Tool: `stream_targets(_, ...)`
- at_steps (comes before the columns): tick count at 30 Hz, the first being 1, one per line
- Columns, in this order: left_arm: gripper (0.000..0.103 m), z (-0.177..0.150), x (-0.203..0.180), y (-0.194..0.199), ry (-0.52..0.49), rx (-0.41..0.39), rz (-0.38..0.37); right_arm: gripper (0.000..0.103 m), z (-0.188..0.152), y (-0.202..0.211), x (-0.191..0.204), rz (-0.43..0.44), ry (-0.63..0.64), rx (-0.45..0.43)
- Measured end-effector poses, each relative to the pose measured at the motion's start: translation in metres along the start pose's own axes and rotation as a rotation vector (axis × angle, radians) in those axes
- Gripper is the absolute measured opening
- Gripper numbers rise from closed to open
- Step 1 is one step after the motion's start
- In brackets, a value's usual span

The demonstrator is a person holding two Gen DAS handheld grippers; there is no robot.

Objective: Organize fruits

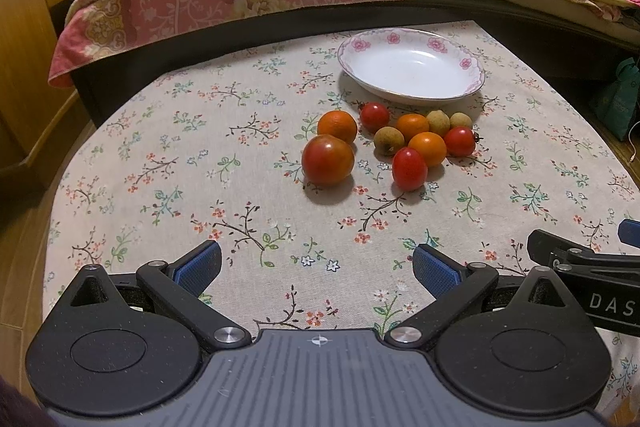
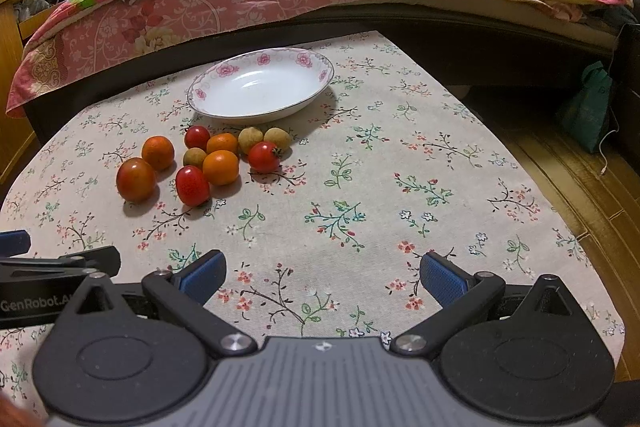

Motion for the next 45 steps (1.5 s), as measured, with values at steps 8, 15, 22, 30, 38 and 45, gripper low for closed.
stream_targets(8, 0.102, -0.0005, 0.0002, -0.0006, 0.001, 0.002, 0.001, 0.103, -0.0002, -0.0005, 0.0004, 0.0, 0.0, 0.001)
stream_targets(15, 0.102, -0.0002, 0.0013, -0.0017, -0.001, 0.003, 0.001, 0.103, -0.0003, -0.0008, 0.0006, 0.0, -0.001, 0.001)
stream_targets(22, 0.102, 0.0001, 0.0015, -0.0017, -0.001, 0.004, 0.001, 0.103, -0.0001, -0.001, 0.0005, 0.0, -0.001, 0.002)
stream_targets(30, 0.102, 0.0003, 0.0015, -0.0017, -0.001, 0.005, 0.001, 0.103, -0.0011, -0.0019, 0.0008, 0.0, -0.001, 0.004)
stream_targets(38, 0.102, 0.0004, 0.0019, -0.002, -0.001, 0.006, 0.001, 0.103, -0.0014, -0.0024, 0.001, 0.0, -0.001, 0.005)
stream_targets(45, 0.102, -0.0014, 0.0024, -0.0024, -0.001, 0.009, 0.001, 0.103, -0.0012, -0.0027, 0.0009, 0.001, -0.001, 0.006)
Point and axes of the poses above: each gripper's, at about its wrist camera, not at the fingertips, and y roughly against the way its jaws point, x to its left, z to its top, the point moved 8 cm from there along -y, roughly the way its jaws point, and after that the axes turned 5 degrees about -y, right-handed, at the moved point
